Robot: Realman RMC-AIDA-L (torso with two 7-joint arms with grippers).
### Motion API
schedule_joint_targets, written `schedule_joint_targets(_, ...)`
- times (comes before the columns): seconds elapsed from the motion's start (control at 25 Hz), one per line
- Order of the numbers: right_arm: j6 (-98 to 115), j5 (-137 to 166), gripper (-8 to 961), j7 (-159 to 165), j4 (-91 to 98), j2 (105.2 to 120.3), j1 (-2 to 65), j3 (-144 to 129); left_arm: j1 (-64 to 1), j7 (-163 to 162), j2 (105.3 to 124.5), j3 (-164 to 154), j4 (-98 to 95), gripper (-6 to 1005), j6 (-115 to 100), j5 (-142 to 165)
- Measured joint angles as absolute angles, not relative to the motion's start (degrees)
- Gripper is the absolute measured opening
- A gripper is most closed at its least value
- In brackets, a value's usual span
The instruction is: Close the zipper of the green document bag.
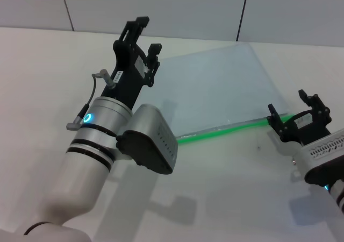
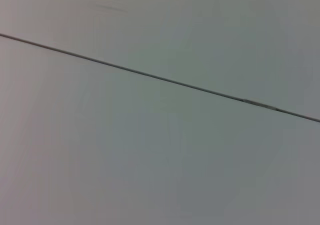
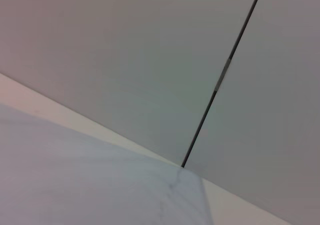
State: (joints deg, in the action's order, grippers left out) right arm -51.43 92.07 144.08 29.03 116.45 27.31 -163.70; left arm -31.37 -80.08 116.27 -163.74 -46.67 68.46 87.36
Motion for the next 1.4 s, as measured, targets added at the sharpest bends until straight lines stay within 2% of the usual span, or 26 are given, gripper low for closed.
schedule_joint_targets(0.12, -51.9, 90.7, 682, 143.5, 29.7, 116.45, 27.4, -163.6, -31.4, -80.2, 116.27, -163.7, -46.5, 515, 68.8, 87.4)
schedule_joint_targets(0.36, -56.4, 88.2, 807, 143.5, 31.1, 116.45, 27.1, -163.9, -31.4, -83.8, 116.27, -163.6, -46.4, 794, 70.4, 87.0)
schedule_joint_targets(1.4, -63.5, 82.5, 803, 151.9, 35.1, 116.29, 28.7, -163.4, -29.4, -127.6, 116.36, -161.5, -41.0, 800, 77.7, 85.7)
